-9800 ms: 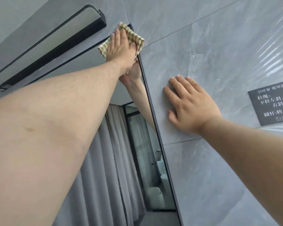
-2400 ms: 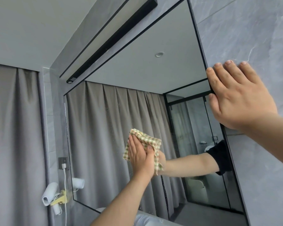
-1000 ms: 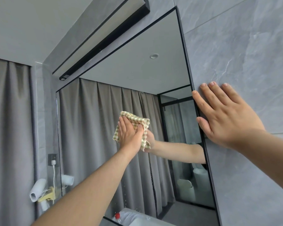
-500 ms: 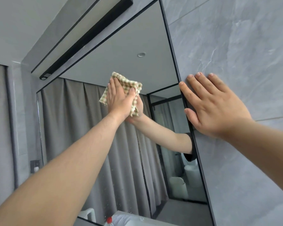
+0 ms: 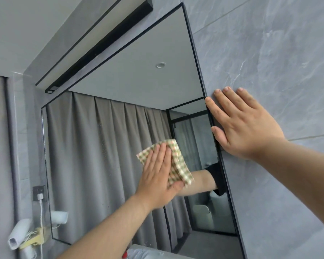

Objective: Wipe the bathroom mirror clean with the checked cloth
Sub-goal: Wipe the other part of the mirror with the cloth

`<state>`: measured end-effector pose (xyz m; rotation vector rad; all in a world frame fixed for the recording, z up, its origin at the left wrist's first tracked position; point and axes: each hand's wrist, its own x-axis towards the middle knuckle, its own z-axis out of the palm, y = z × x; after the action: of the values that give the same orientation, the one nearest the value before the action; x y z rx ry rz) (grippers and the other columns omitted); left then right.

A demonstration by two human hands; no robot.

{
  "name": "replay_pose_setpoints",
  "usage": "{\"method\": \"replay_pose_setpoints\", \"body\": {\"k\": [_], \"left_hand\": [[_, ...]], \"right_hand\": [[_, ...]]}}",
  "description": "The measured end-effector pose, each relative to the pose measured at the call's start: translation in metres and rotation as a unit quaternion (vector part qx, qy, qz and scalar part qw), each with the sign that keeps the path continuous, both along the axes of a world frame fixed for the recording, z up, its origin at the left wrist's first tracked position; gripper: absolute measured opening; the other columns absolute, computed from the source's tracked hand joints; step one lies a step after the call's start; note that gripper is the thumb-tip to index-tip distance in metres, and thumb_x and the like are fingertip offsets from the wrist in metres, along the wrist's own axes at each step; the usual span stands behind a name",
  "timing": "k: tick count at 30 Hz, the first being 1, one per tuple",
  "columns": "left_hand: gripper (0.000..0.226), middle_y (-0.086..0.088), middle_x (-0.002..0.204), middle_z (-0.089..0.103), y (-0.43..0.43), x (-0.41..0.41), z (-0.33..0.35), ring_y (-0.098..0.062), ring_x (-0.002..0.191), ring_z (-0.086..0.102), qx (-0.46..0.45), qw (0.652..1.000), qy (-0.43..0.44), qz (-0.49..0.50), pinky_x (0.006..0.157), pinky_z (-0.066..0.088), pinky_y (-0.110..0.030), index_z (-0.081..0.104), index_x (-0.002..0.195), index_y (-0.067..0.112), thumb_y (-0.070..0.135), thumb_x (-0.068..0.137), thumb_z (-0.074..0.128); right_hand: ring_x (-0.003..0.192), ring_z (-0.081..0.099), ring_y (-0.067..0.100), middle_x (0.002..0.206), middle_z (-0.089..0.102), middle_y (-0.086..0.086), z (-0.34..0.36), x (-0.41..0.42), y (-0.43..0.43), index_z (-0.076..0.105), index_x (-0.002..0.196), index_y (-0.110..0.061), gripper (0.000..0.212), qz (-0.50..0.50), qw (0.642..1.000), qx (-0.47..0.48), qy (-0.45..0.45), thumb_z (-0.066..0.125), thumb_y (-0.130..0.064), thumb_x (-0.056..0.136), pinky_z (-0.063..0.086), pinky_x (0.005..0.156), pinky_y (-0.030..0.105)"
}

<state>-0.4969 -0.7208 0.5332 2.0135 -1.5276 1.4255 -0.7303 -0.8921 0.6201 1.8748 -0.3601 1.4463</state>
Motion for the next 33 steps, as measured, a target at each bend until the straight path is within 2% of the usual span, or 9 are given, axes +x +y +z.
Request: {"method": "replay_pose_setpoints", "body": {"k": [2, 6, 9, 12, 18, 23, 28, 30, 33], "left_hand": [[0.097, 0.001, 0.158, -0.040, -0.006, -0.010, 0.038, -0.016, 0.148, -0.030, -0.010, 1.000, 0.004, 0.002, 0.121, -0.019, -0.034, -0.037, 0.148, 0.020, 0.069, 0.091, 0.025], [0.092, -0.008, 0.164, -0.022, -0.026, -0.035, 0.138, -0.018, 0.151, -0.024, -0.033, 0.998, -0.056, 0.003, 0.124, -0.012, -0.037, -0.016, 0.156, 0.010, 0.066, 0.093, 0.020], [0.088, -0.007, 0.167, -0.015, -0.035, -0.039, 0.197, -0.019, 0.153, -0.015, -0.101, 0.995, 0.006, -0.018, 0.125, -0.006, -0.040, -0.010, 0.158, 0.011, 0.064, 0.096, 0.024], [0.085, -0.003, 0.168, -0.010, -0.031, -0.021, 0.213, -0.015, 0.154, -0.010, -0.178, 0.981, 0.074, -0.033, 0.125, -0.005, -0.036, -0.007, 0.159, 0.013, 0.061, 0.098, 0.027], [0.080, -0.002, 0.168, -0.004, 0.002, 0.033, 0.165, -0.015, 0.154, -0.005, -0.275, 0.938, 0.209, -0.038, 0.125, -0.005, -0.034, 0.001, 0.160, 0.014, 0.053, 0.099, 0.036], [0.090, -0.006, 0.168, 0.003, 0.027, 0.074, 0.074, -0.017, 0.154, 0.002, -0.328, 0.898, 0.291, -0.038, 0.125, -0.002, -0.032, 0.005, 0.159, 0.011, 0.056, 0.087, 0.033], [0.102, -0.012, 0.167, 0.008, 0.040, 0.090, -0.026, -0.021, 0.154, 0.006, -0.365, 0.859, 0.359, -0.013, 0.122, -0.002, -0.028, 0.007, 0.158, 0.005, 0.064, 0.076, 0.022], [0.102, -0.012, 0.167, 0.007, 0.041, 0.090, -0.043, -0.020, 0.154, 0.006, -0.366, 0.853, 0.372, -0.006, 0.122, -0.003, -0.028, 0.007, 0.158, 0.006, 0.064, 0.076, 0.021], [0.104, -0.011, 0.167, 0.005, 0.038, 0.091, -0.032, -0.021, 0.154, 0.005, -0.371, 0.845, 0.386, 0.002, 0.122, -0.003, -0.029, 0.006, 0.159, 0.006, 0.066, 0.074, 0.020]], "right_hand": [[0.141, 0.035, 0.043, 0.151, 0.040, 0.025, 0.000, 0.000, 0.000, 0.035, 0.151, -0.004, 0.068, 0.002, 1.000, 0.001, 0.001, 0.031, -0.042, 0.095, 0.021, 0.120, 0.055], [0.142, 0.035, 0.042, 0.152, 0.040, 0.025, 0.000, 0.000, -0.001, 0.036, 0.151, -0.004, 0.068, 0.000, 1.000, -0.004, -0.001, 0.030, -0.042, 0.096, 0.021, 0.120, 0.055], [0.141, 0.036, 0.042, 0.151, 0.041, 0.025, 0.000, 0.001, -0.001, 0.037, 0.151, -0.004, 0.068, 0.001, 1.000, -0.007, -0.005, 0.030, -0.042, 0.095, 0.021, 0.119, 0.055], [0.140, 0.038, 0.043, 0.150, 0.042, 0.025, -0.001, 0.002, -0.002, 0.039, 0.150, -0.004, 0.067, 0.013, 1.000, -0.017, -0.014, 0.034, -0.041, 0.095, 0.023, 0.119, 0.055], [0.139, 0.039, 0.044, 0.149, 0.043, 0.026, -0.002, 0.002, -0.001, 0.039, 0.149, -0.003, 0.066, 0.028, 0.999, -0.024, -0.020, 0.037, -0.040, 0.094, 0.023, 0.119, 0.055], [0.139, 0.038, 0.044, 0.150, 0.042, 0.025, -0.002, 0.002, -0.002, 0.038, 0.150, -0.003, 0.067, 0.022, 0.999, -0.021, -0.016, 0.033, -0.041, 0.095, 0.022, 0.119, 0.055], [0.139, 0.038, 0.044, 0.149, 0.042, 0.025, -0.001, 0.003, -0.003, 0.038, 0.150, -0.003, 0.067, 0.024, 0.999, -0.020, -0.014, 0.032, -0.042, 0.095, 0.022, 0.119, 0.055], [0.139, 0.039, 0.044, 0.149, 0.042, 0.026, -0.001, 0.003, -0.003, 0.038, 0.150, -0.003, 0.068, 0.026, 0.999, -0.021, -0.014, 0.031, -0.042, 0.095, 0.022, 0.119, 0.055], [0.139, 0.039, 0.044, 0.149, 0.043, 0.026, -0.001, 0.002, -0.003, 0.039, 0.149, -0.003, 0.067, 0.033, 0.999, -0.028, -0.023, 0.033, -0.041, 0.095, 0.023, 0.119, 0.055]]}}
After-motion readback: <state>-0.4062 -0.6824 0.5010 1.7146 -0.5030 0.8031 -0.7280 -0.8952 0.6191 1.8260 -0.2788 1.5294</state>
